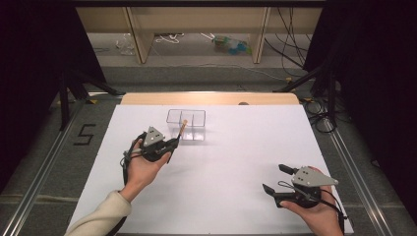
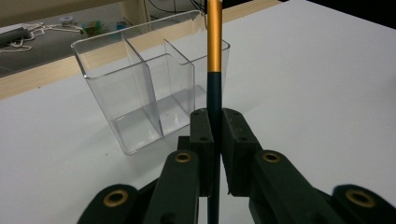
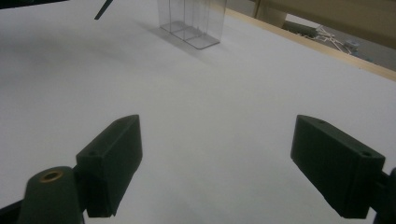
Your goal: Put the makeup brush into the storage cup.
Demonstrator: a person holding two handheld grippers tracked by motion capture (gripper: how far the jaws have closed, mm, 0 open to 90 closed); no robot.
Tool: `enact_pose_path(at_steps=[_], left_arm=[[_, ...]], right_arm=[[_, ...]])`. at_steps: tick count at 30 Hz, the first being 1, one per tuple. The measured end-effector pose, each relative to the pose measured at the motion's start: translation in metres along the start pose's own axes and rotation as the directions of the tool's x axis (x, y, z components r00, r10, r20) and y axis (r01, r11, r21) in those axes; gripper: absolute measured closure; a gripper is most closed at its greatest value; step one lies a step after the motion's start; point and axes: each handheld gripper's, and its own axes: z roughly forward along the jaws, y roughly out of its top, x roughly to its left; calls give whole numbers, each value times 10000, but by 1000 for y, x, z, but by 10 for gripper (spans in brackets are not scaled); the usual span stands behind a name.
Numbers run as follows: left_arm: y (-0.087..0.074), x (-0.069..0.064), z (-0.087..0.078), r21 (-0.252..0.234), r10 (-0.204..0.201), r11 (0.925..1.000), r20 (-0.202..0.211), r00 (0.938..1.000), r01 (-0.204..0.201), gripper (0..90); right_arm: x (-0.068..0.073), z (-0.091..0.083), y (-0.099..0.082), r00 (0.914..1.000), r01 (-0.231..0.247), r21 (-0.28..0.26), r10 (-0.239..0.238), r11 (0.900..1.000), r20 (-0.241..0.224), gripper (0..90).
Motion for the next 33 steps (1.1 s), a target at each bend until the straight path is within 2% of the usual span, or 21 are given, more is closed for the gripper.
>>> enact_pose_path(at_steps=[8, 29, 31, 33], left_arm=[[2, -1, 0, -293, -49, 9996, -39, 10000, 48, 834], [8, -1, 3, -672, -112, 9977, -70, 9999, 107, 834], [9, -1, 3, -710, -108, 9974, -94, 9999, 101, 834], [9, -1, 3, -731, -162, 9972, -106, 9998, 153, 834]], right_arm=[[0, 0, 0, 10000, -6, -37, 7, 10000, 36, 177], [0, 0, 0, 10000, -19, -64, 20, 10000, 53, 177], [0, -1, 0, 10000, -14, 87, 13, 10000, 88, 176], [0, 0, 0, 10000, -20, -86, 20, 10000, 40, 177]])
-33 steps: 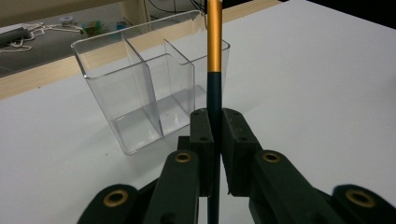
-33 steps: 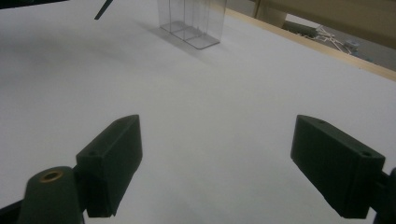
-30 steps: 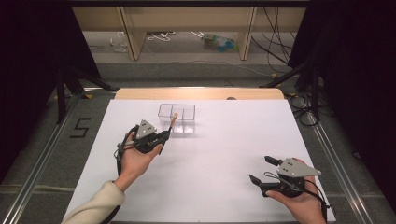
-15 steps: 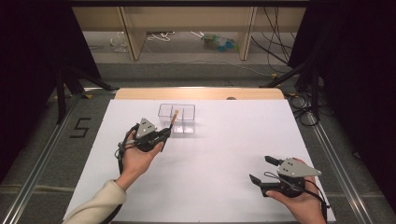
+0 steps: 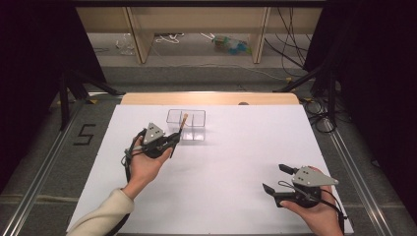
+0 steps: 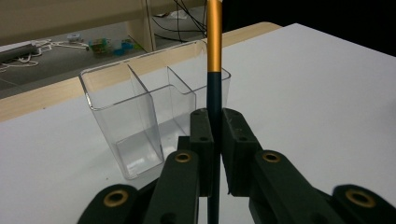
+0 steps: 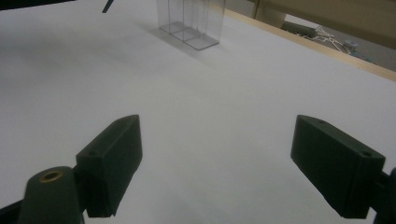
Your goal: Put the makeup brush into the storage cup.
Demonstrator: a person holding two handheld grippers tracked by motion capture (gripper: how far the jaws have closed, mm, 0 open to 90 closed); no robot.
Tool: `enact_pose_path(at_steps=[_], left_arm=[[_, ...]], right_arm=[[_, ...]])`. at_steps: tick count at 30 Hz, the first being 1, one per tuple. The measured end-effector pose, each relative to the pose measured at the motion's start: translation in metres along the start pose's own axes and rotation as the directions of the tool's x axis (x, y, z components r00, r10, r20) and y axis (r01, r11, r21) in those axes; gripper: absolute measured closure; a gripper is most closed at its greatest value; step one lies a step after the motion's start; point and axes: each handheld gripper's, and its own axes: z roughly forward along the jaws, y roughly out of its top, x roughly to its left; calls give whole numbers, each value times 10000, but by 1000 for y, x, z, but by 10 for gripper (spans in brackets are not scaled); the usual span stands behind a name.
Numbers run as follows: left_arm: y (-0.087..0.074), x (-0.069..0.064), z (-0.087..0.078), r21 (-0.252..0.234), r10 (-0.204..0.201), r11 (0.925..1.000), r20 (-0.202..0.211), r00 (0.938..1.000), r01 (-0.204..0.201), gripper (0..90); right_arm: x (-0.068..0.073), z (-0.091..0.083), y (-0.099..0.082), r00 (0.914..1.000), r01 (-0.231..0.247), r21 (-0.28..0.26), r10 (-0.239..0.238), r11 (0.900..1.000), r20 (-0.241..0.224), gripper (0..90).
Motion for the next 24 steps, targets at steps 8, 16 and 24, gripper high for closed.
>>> enact_pose_path(at_steps=[8, 16, 24], left_arm=[[2, 0, 1, -28, 6, 10000, 18, 10000, -6, 834], [5, -1, 2, -121, 97, 9999, 12, 10000, -97, 834], [7, -2, 3, -182, 118, 9998, 18, 9999, -117, 834]], right_arm=[[0, 0, 0, 10000, -81, 29, 82, 10000, -21, 176], [0, 0, 0, 10000, -53, 17, 53, 10000, -8, 176], [0, 0, 0, 10000, -90, 44, 90, 9999, -26, 177]])
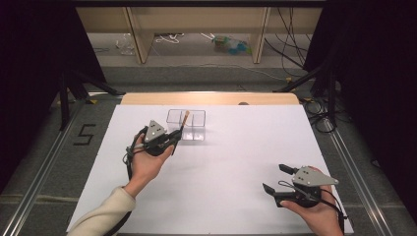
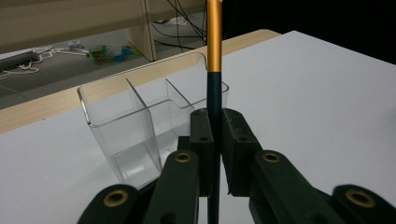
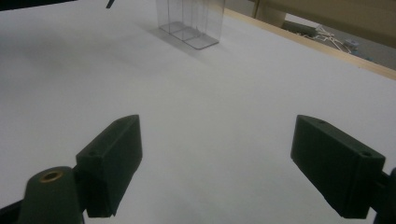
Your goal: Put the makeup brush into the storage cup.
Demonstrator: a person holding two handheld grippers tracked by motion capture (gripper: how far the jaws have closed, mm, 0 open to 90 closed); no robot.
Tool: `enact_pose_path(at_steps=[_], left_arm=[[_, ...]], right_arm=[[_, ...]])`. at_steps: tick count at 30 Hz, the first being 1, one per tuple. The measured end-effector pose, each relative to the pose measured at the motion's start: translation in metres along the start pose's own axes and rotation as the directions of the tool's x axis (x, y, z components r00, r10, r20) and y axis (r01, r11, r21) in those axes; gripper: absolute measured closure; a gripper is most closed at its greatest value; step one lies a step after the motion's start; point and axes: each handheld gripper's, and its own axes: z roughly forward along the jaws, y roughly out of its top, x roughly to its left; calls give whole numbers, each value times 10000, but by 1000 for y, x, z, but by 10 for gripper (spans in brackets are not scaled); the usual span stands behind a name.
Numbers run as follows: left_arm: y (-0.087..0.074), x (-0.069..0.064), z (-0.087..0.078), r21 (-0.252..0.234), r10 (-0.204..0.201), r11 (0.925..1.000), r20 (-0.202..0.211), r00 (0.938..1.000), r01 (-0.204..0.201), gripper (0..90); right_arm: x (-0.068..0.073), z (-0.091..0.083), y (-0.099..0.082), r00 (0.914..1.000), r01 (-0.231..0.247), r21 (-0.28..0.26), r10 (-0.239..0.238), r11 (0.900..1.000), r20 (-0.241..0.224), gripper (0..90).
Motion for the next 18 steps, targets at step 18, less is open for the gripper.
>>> enact_pose_path(at_steps=[18], left_arm=[[4, 0, 6, -131, 55, 9999, -37, 10000, -55, 834]], right_arm=[[0, 0, 0, 10000, 4, -5, -4, 10000, 6, 176]])
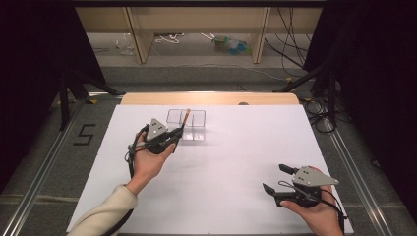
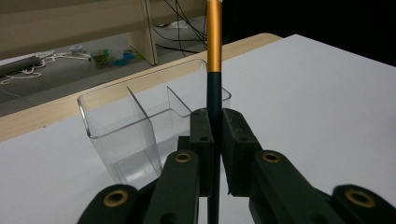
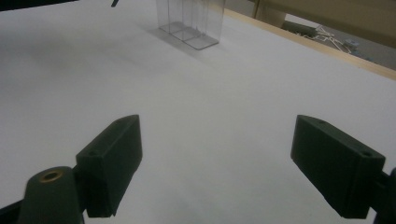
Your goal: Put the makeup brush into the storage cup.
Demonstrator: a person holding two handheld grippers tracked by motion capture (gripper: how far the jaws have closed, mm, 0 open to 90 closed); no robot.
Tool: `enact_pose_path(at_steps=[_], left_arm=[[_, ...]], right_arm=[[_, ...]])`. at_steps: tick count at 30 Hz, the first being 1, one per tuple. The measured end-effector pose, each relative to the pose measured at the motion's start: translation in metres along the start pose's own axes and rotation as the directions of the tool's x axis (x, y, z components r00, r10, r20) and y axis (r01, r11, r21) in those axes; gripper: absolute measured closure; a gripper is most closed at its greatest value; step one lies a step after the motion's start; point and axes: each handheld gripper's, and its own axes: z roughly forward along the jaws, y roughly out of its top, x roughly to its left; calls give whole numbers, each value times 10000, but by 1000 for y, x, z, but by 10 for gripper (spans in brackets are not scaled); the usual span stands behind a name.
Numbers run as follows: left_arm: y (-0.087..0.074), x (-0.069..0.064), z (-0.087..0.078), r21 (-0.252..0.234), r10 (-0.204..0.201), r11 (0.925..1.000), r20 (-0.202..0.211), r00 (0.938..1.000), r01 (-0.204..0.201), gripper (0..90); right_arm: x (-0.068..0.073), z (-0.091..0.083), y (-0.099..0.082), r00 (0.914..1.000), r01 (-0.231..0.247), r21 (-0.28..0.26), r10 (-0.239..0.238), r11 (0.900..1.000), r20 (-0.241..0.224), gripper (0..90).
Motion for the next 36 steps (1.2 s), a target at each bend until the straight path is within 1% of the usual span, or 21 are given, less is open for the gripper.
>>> enact_pose_path(at_steps=[2, 4, 8, 11, 12, 20, 24, 27, 30, 32, 33, 36], left_arm=[[1, 0, 1, -18, -25, 10000, 6, 10000, 25, 834], [2, 0, 1, -41, 82, 10000, 3, 10000, -82, 834], [3, 0, 2, -80, 80, 9999, -9, 10000, -80, 834], [3, 0, 3, -109, 60, 9999, -11, 10000, -60, 834], [3, 0, 3, -126, -13, 9999, 1, 10000, 13, 834], [4, 2, 3, -126, 111, 9999, -35, 9999, -112, 834], [5, 1, 4, -141, 19, 9999, -38, 10000, -19, 834], [6, 1, 4, -160, 132, 9998, -62, 9999, -133, 834], [7, 1, 4, -180, 54, 9998, -74, 10000, -56, 834], [7, 2, 5, -167, 89, 9998, -74, 9999, -90, 834], [7, 1, 5, -178, 26, 9998, -68, 10000, -27, 834], [8, 2, 5, -238, 105, 9997, -74, 9999, -107, 834]], right_arm=[[0, 0, 0, 10000, -6, 0, 6, 10000, -2, 176], [0, 0, 0, 10000, -5, -38, 5, 10000, -7, 176], [0, 0, 0, 10000, 1, 5, -1, 10000, -12, 176], [0, 0, 0, 10000, -6, -39, 6, 10000, -4, 176], [0, 0, 0, 10000, 11, -5, -11, 10000, -1, 176], [0, 0, 0, 10000, 1, 8, -1, 10000, -8, 176], [0, 0, 0, 10000, 5, -1, -5, 10000, -13, 176], [0, 0, 0, 10000, -3, 1, 3, 10000, -9, 176], [0, 0, 0, 10000, -1, 0, 1, 10000, -17, 176], [0, 0, 0, 10000, -12, 1, 12, 10000, -8, 176], [0, 0, 0, 10000, -53, -11, 53, 10000, -13, 176], [0, 0, 0, 10000, -5, 0, 5, 10000, -12, 176]])
